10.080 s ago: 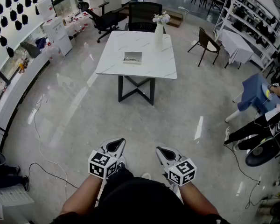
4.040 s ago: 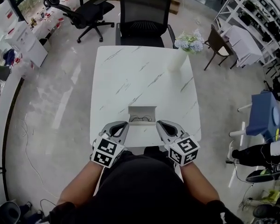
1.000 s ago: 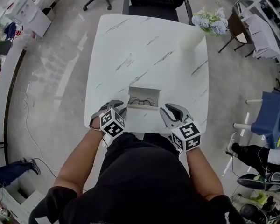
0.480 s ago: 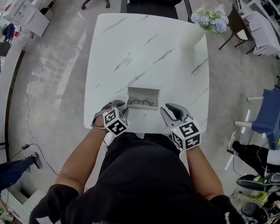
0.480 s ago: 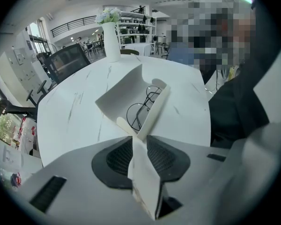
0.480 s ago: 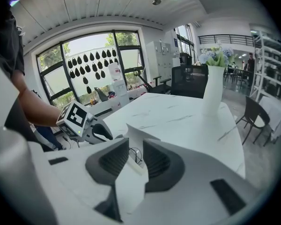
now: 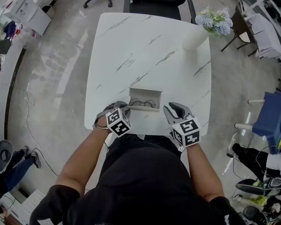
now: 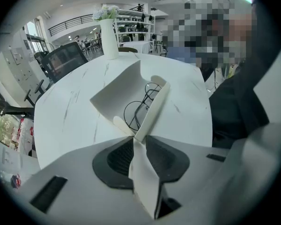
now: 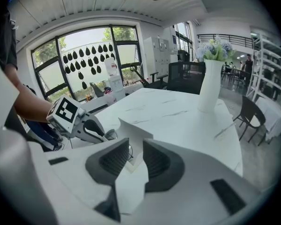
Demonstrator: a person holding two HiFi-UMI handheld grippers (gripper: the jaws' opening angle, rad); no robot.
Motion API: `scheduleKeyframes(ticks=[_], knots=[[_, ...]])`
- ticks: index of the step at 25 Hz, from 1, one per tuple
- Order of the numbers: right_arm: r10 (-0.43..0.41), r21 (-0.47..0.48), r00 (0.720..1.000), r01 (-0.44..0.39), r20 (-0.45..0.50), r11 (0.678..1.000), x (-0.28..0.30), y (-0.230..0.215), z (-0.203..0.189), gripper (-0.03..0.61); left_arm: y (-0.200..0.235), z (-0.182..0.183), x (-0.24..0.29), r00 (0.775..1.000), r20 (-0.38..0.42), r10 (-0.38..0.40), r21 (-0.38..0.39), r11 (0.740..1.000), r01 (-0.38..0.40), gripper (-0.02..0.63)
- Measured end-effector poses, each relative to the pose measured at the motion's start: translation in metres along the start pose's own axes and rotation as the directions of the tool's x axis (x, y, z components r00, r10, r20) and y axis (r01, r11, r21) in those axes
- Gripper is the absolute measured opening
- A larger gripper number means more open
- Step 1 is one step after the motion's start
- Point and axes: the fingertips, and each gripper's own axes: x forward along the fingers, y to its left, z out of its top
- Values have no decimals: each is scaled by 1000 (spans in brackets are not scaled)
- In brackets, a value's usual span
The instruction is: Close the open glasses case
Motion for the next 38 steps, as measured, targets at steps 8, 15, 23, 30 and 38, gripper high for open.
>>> scheduleKeyframes(ticks=[8,15,23,30,38], knots=[[-15,-58,998,12,-56,998,22,-9,-10,94,-2,0,0,1000,-12,8,3,1000,-7,81],[-39,-115,996,30,-77,993,45,-16,-6,94,-1,-2,3,999,-25,27,11,1000,-27,80],[-61,-166,993,44,-97,985,61,-27,5,94,-1,-2,1,1000,-5,3,-22,1000,-4,77],[-72,-257,988,34,-137,966,73,-28,9,94,-2,-3,0,1000,10,6,-41,999,-6,72],[-79,-277,984,32,-162,960,72,-27,4,48,-2,-3,0,999,14,31,-45,999,-30,63]])
